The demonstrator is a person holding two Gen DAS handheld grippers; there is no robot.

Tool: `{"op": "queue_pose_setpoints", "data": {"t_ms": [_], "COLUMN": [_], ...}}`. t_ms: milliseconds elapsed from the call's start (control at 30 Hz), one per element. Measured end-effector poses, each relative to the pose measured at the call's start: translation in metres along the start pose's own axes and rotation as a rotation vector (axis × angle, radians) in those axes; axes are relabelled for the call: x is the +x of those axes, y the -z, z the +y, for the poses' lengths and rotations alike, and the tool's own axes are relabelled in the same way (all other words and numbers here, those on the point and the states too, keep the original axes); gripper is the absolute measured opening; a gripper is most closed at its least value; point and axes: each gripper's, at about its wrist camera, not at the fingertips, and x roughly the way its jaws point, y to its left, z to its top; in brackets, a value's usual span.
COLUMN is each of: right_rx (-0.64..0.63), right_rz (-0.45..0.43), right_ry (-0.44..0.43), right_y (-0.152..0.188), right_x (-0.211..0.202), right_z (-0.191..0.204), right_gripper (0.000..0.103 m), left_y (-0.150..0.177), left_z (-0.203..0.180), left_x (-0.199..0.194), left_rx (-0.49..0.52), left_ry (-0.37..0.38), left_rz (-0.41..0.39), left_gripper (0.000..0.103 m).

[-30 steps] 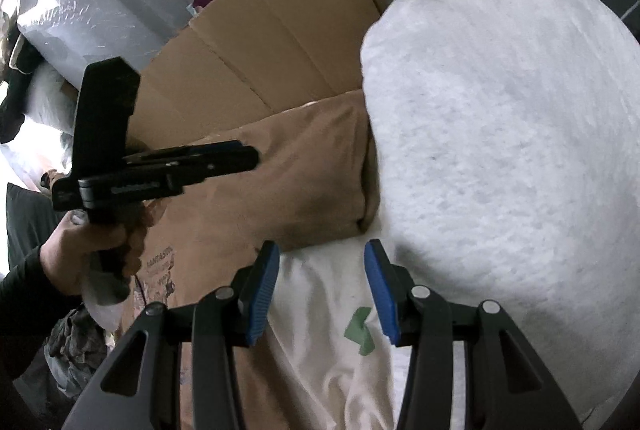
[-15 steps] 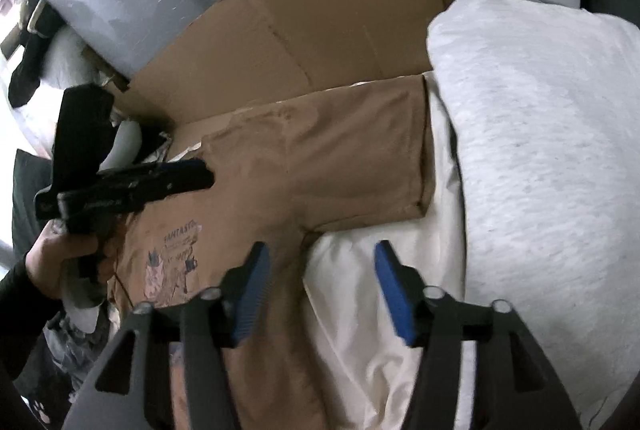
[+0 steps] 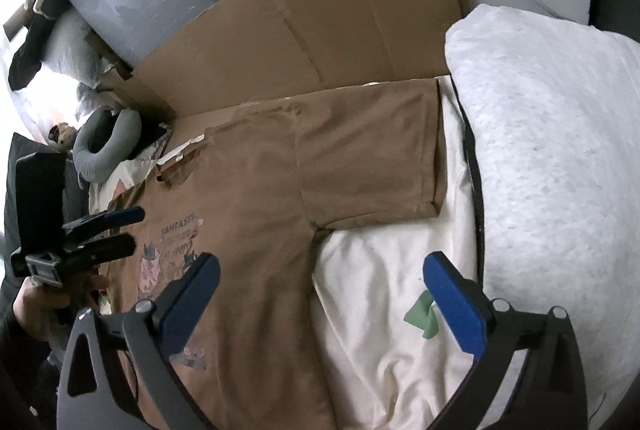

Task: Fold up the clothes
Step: 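Open the left gripper and lift both grippers off the flattened shirt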

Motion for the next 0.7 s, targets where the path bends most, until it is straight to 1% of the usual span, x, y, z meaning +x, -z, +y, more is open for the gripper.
{"op": "queue_pose_setpoints", "data": {"t_ms": [200,367,500,600,700], "right_rx": [-0.039,-0.083,-0.090,-0.073,-0.071], "right_rz": [0.009,0.039,0.045,0.039,0.034], "right_ry": [-0.038,-0.035,-0.027,-0.037,-0.036], "right_y": [0.004,0.011,0.012,0.011,0.011], "right_x": [0.007,0.014,0.017,0.018,0.019], "right_z": [0.013,0.028,0.035,0.039,0.046], "right_gripper": [0.102,0.102,0.103,0.103,0.103], "left_y": [0.019,0.035,0.052,0.064,0.078], "left_z": [0.012,0.022,0.035,0.046,0.061], "left_x": [-0.023,-0.043,-0.058,-0.069,-0.085], "left_rx": [-0.064,-0.117,-0.163,-0.205,-0.266], "left_ry": [-0.008,-0.017,-0.052,-0.083,-0.129], "left_rz": [-0.047,-0.084,-0.102,-0.121,-0.149], "left_gripper": [0.103,0.103,0.103,0.103,0.103]}}
